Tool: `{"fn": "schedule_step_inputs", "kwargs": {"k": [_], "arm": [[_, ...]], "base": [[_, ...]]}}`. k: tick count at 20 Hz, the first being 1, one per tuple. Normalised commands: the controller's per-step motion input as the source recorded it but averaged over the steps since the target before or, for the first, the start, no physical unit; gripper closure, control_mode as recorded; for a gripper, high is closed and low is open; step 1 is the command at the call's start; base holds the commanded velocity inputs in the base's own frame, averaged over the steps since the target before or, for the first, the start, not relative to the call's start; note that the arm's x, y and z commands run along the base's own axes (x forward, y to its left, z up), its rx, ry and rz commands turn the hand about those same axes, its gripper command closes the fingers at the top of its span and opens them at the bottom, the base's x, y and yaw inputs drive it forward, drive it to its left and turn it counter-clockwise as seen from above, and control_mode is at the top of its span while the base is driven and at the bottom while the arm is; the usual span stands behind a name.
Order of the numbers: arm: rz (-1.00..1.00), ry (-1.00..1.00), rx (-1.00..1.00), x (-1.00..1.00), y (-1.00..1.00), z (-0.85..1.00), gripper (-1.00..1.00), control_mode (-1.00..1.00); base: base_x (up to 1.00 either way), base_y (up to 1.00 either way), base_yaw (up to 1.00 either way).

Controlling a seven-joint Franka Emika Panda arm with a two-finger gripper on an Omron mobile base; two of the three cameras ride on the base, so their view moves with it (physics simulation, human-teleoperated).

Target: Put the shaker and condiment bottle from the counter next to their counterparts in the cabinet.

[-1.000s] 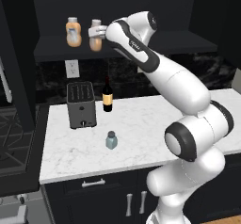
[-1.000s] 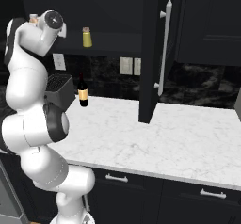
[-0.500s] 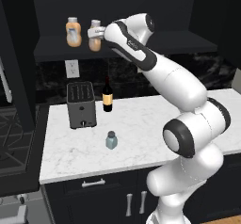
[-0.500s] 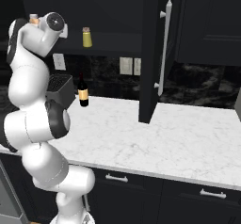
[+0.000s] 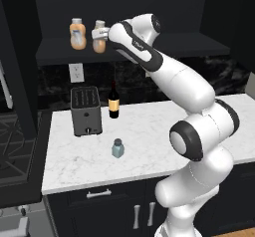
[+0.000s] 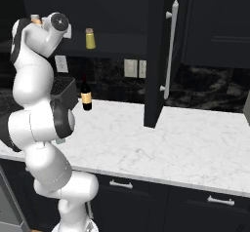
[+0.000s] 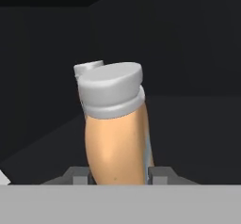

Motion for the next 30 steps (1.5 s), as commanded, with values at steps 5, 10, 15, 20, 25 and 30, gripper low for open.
{"fn": "schedule_step_inputs", "kwargs": {"k": [5, 10, 15, 20, 25, 30], "arm": [[0.00, 0.00, 0.00, 0.10, 0.08, -0.19, 1.00, -1.00], [0.00, 0.00, 0.00, 0.14, 0.06, -0.24, 1.00, -1.00], [0.00, 0.00, 0.00, 0.08, 0.09, -0.34, 1.00, -1.00], [0.00, 0.00, 0.00, 0.07, 0.15, -0.29, -1.00, -1.00], [0.00, 0.00, 0.00, 0.01, 0.13, -0.22, -1.00, -1.00], [0.00, 0.00, 0.00, 0.00, 0.16, -0.18, -1.00, -1.00]], "base": [[0.00, 0.00, 0.00], [0.00, 0.00, 0.00], [0.00, 0.00, 0.00], [0.00, 0.00, 0.00], [0.00, 0.00, 0.00], [0.00, 0.00, 0.00]]}}
